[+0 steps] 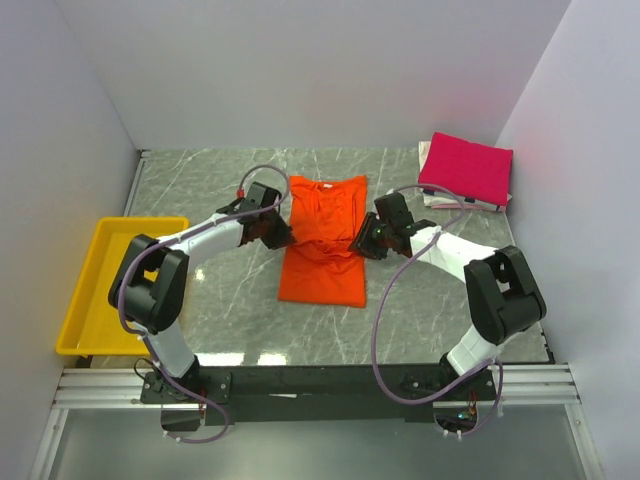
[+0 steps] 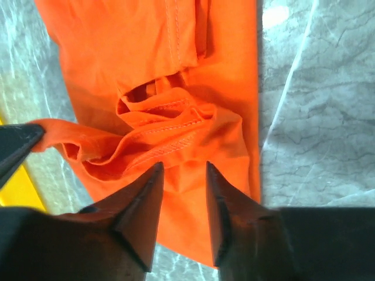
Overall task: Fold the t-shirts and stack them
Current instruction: Fold the tshirt
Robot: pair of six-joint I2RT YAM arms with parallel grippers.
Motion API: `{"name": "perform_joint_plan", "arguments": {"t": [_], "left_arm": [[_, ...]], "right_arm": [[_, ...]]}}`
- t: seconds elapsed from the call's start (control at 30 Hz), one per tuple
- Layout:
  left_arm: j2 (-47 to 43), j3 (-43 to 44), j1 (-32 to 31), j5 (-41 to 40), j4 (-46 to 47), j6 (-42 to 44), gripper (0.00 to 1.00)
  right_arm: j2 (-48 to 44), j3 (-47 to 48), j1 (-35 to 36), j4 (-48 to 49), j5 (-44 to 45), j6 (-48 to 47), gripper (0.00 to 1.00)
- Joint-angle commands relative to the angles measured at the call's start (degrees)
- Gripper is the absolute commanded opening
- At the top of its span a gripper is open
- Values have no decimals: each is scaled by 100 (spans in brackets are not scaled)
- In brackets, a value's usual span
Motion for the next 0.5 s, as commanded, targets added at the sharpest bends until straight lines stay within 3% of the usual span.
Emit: {"name": "perform_joint_plan", "arguments": {"t": [0.0, 0.03, 0.07, 0.1, 0.2, 0.3, 0.37, 0.4, 0.43, 0.47], "left_arm": [[38, 118, 164, 361, 455, 376, 33], [12, 154, 191, 352, 438, 359, 46], [-110, 128, 226, 318, 464, 385, 53], [-198, 110, 261, 230, 447, 368, 72], [-585, 40, 384, -305, 61, 350, 87], [-901, -30, 289, -746, -282, 429, 79], [-1016, -118, 209, -712, -362, 403, 72], [-1025, -153, 122, -528, -379, 385, 59], [-1016, -223, 51, -466, -388, 350, 52], [-982, -250, -28, -421, -362, 333, 47]], "right_arm": [[-268, -82, -131, 226, -26, -37, 47], [-303, -82, -140, 208, 9, -46, 57], [-356, -82, -166, 147, 79, -63, 59], [-443, -82, -175, 120, 132, -72, 59], [-716, -91, -193, -55, 412, -239, 61], [-953, -135, -79, -126, 571, -379, 54], [-945, -100, 193, -248, 659, -432, 41], [-919, -13, 290, -284, 712, -467, 34], [-866, 32, 404, -319, 730, -485, 28], [-753, 67, 588, -337, 747, -503, 28]]}}
